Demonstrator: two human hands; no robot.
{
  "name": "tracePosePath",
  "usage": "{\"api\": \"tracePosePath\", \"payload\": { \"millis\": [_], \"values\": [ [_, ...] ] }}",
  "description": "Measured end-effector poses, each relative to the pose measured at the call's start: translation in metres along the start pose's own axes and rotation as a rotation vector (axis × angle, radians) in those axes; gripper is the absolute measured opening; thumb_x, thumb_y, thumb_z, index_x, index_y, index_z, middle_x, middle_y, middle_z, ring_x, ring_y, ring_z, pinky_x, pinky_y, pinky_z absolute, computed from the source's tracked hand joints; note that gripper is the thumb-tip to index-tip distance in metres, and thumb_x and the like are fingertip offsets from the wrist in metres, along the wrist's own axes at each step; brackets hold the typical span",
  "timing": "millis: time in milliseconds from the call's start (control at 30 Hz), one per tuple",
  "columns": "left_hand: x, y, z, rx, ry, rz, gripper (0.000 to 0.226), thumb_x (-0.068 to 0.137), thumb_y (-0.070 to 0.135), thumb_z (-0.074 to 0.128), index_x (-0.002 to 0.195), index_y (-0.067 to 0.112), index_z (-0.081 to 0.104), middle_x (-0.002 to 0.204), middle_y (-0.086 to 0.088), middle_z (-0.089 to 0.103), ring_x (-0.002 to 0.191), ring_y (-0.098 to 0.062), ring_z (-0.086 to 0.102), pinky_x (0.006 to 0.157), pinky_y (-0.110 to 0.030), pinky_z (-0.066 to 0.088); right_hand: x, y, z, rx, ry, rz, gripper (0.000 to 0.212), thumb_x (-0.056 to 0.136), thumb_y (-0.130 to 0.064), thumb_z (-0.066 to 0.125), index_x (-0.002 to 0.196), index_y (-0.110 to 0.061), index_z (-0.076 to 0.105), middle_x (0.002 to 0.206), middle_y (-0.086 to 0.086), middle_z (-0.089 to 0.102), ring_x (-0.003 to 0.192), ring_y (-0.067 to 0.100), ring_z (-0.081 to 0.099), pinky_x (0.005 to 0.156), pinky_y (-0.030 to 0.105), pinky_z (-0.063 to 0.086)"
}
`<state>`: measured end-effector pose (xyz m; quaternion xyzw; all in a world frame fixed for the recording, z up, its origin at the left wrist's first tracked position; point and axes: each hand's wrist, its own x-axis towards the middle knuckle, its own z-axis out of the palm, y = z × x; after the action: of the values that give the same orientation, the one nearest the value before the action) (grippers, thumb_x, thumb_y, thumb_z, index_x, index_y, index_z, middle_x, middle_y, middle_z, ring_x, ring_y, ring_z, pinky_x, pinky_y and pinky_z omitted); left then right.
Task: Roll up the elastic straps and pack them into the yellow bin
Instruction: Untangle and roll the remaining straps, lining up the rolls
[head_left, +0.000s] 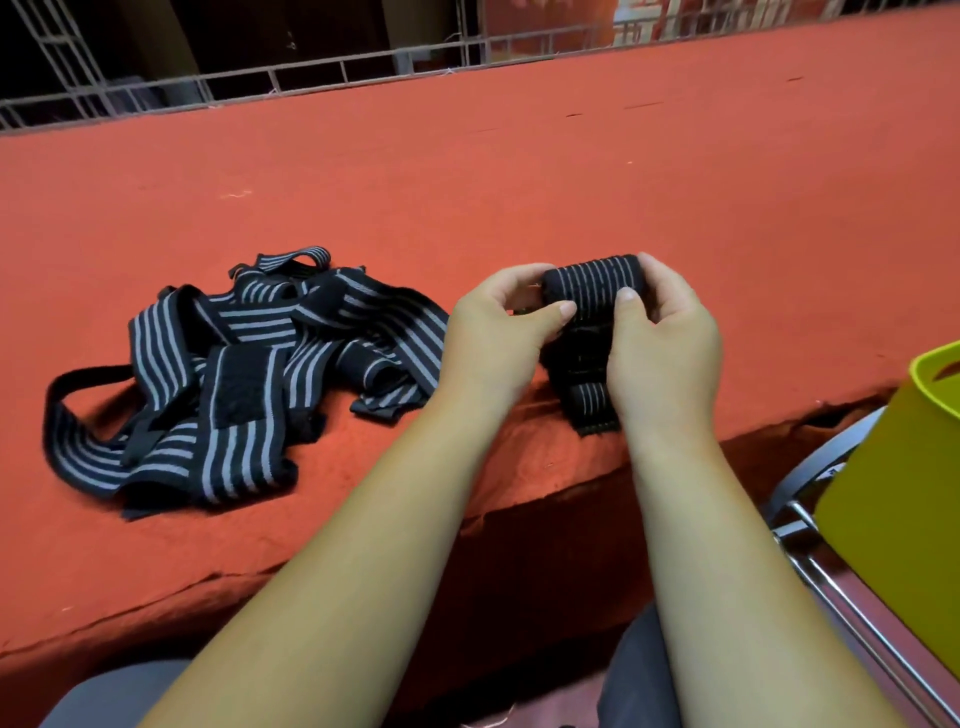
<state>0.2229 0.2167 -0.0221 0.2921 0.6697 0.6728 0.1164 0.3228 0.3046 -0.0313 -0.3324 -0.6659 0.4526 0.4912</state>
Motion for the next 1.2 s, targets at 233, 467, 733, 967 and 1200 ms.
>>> {"api": "tracePosePath", "payload": {
  "millis": [233, 467, 733, 967, 1200],
  "values": [
    [0.004, -0.009, 0.012, 0.079, 0.019, 0.009, 0.038, 0.09, 0.006, 0.084, 0.122, 0.025, 0.078, 0.104, 0.014, 0.077, 0.092, -0.003, 0.074, 0.08, -0.018, 0.06, 0.009, 0.014, 0.005, -0.073, -0.05, 0.052, 0.055, 0.101, -0.015, 0.054, 0.155, -0.021, 0.058, 0.151, -0.005, 0.064, 0.141, 0.013, 0.058, 0.122, 0.038, 0.044],
    [0.002, -0.008, 0.011, 0.061, 0.004, -0.041, 0.05, 0.093, 0.011, 0.083, 0.139, 0.025, 0.072, 0.119, 0.011, 0.076, 0.108, -0.013, 0.077, 0.097, -0.039, 0.064, 0.008, 0.016, 0.005, -0.1, -0.078, 0.068, 0.061, 0.1, -0.012, 0.053, 0.161, -0.022, 0.051, 0.157, -0.006, 0.057, 0.146, 0.011, 0.052, 0.114, 0.019, 0.036],
    [-0.012, -0.014, -0.015, 0.06, 0.037, -0.114, 0.043, 0.092, 0.011, 0.076, 0.132, 0.023, 0.068, 0.122, 0.007, 0.075, 0.095, -0.016, 0.076, 0.082, -0.041, 0.064, -0.012, -0.004, 0.008, -0.005, 0.071, -0.096, 0.05, 0.094, -0.004, 0.051, 0.138, -0.021, 0.066, 0.15, -0.006, 0.059, 0.14, 0.007, 0.052, 0.118, 0.022, 0.039],
    [-0.034, -0.017, -0.065, 0.059, 0.04, -0.157, 0.018, 0.101, 0.007, 0.07, 0.113, 0.02, 0.074, 0.105, -0.003, 0.079, 0.077, -0.012, 0.07, 0.057, -0.022, 0.054, -0.043, -0.021, 0.04, 0.085, 0.013, -0.192, 0.034, 0.092, -0.001, 0.054, 0.113, -0.02, 0.074, 0.125, -0.007, 0.068, 0.117, 0.002, 0.063, 0.099, 0.01, 0.043],
    [-0.048, -0.009, -0.129, 0.11, 0.136, -0.136, 0.015, 0.098, 0.006, 0.073, 0.105, 0.019, 0.077, 0.092, -0.001, 0.078, 0.071, -0.009, 0.069, 0.059, -0.025, 0.053, -0.072, -0.034, 0.085, 0.084, -0.183, -0.13, 0.029, 0.091, -0.003, 0.056, 0.1, -0.023, 0.076, 0.11, -0.009, 0.074, 0.102, 0.0, 0.065, 0.093, 0.013, 0.046]
  ]
}}
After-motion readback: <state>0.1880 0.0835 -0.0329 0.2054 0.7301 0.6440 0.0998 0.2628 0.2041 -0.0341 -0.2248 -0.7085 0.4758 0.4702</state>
